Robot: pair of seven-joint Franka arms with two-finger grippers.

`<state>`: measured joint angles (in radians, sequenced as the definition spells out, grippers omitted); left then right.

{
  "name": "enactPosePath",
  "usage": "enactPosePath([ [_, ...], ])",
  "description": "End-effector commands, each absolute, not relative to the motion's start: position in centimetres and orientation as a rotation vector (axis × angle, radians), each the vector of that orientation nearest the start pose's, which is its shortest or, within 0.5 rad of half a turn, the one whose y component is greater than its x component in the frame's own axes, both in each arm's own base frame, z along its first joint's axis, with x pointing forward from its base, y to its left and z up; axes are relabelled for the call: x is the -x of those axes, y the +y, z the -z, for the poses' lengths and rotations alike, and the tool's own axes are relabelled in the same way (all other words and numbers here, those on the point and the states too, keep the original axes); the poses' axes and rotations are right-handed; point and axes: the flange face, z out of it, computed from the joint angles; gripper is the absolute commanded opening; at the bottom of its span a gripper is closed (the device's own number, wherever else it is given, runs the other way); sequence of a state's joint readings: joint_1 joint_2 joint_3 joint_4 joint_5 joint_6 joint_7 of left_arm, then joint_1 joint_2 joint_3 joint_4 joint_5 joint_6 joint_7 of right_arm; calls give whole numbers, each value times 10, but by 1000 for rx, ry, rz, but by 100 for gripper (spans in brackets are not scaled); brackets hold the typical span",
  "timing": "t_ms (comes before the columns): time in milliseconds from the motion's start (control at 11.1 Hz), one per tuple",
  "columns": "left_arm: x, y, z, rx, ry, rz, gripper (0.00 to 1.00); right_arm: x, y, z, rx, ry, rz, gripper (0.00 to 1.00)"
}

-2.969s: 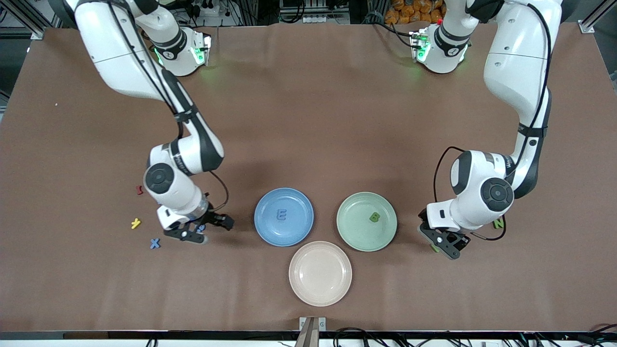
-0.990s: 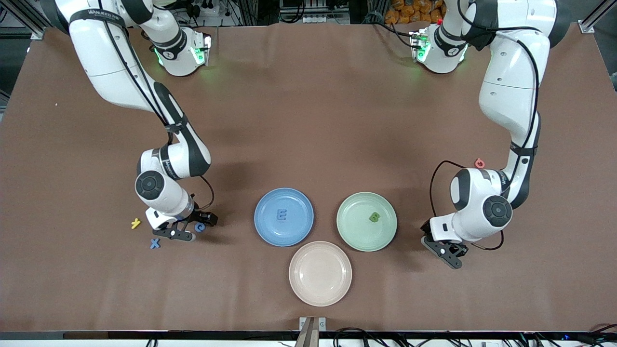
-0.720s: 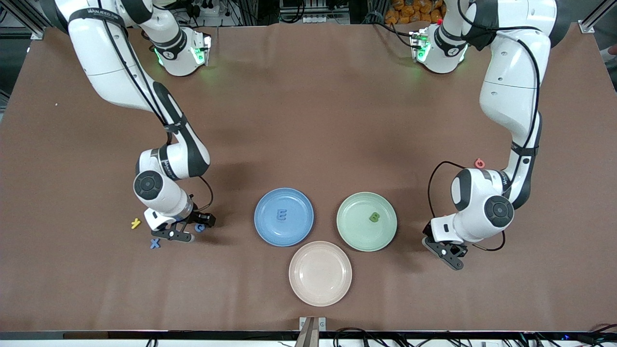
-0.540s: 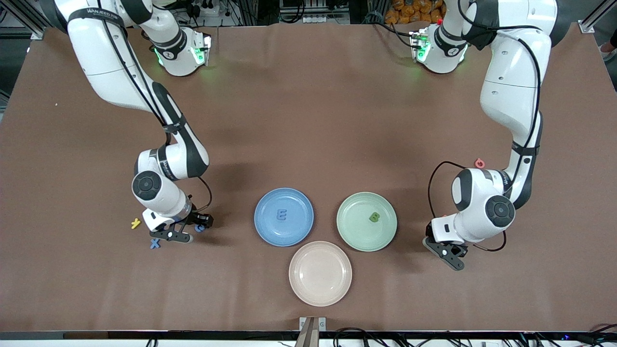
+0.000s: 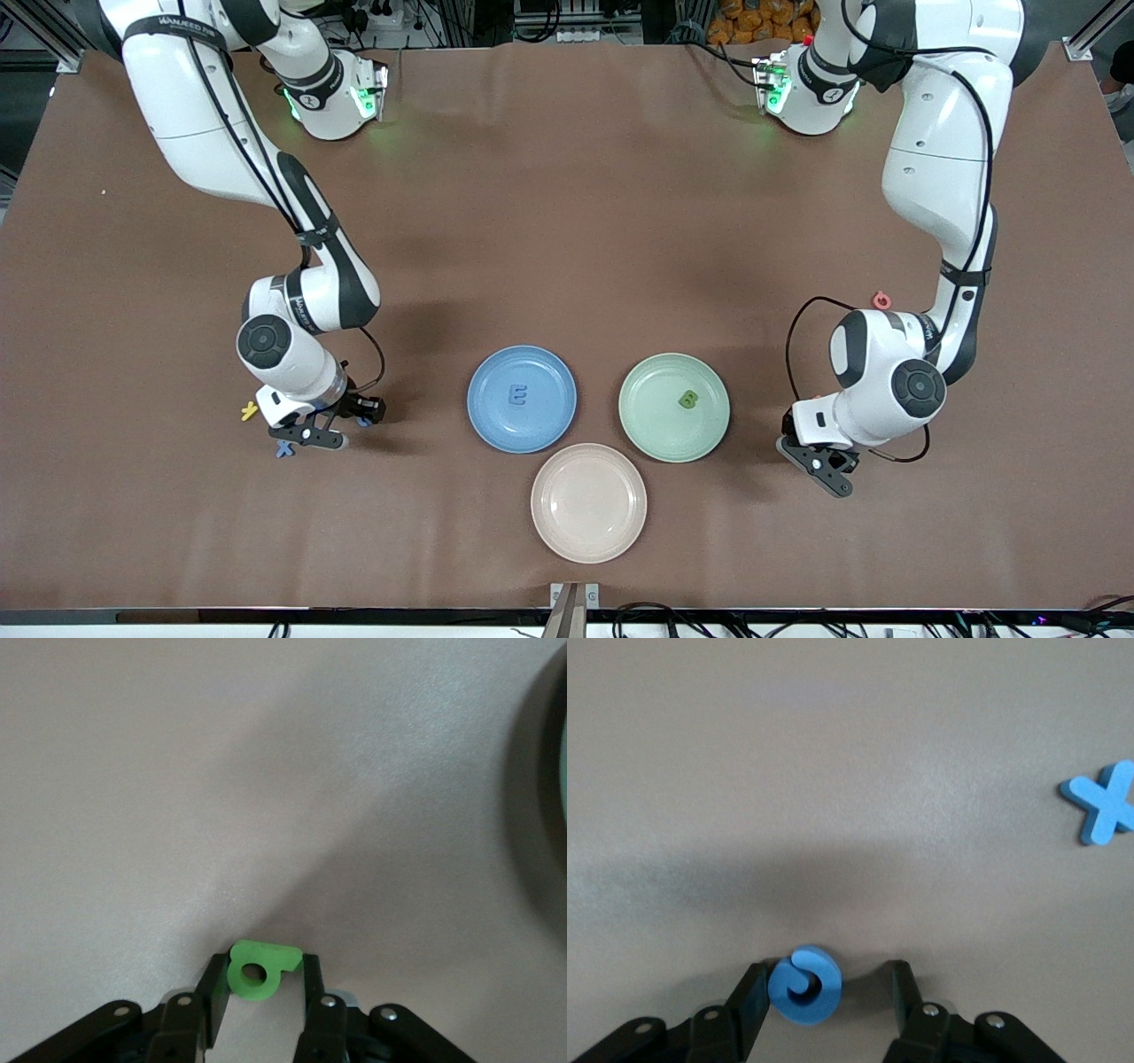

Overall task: Sort letters by color into matching plates
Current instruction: 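Grasp the blue G with the right gripper while the left gripper grasps green d, then put G in blue plate while the left gripper puts d in green plate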

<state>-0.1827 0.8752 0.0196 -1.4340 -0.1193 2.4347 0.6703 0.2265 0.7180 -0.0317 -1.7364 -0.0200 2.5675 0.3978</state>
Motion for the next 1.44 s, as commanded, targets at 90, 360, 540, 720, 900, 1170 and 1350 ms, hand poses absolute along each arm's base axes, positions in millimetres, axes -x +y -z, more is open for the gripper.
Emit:
enactPosePath([
  [90,-725,-144,-196,2978,1183,243,0,-670,133,-169,3105,263,237,54],
  [360,-720,-172,-207,3034,1118,209,0,-668,136,-166,3108,254,231,51],
  [540,-717,-185,-219,3058,1088,179,0,-668,139,-166,3108,244,233,47],
  [720,-710,-201,-230,3092,1039,131,0,-667,139,-164,3110,236,239,31],
  [900,-702,-223,-229,3106,1008,97,0,-667,139,-164,3111,234,239,21],
  [1170,-688,-263,-226,3136,914,73,0,-669,139,-173,3107,240,240,20],
  [1350,-681,-280,-225,3160,850,61,0,-671,142,-192,3094,273,224,20],
])
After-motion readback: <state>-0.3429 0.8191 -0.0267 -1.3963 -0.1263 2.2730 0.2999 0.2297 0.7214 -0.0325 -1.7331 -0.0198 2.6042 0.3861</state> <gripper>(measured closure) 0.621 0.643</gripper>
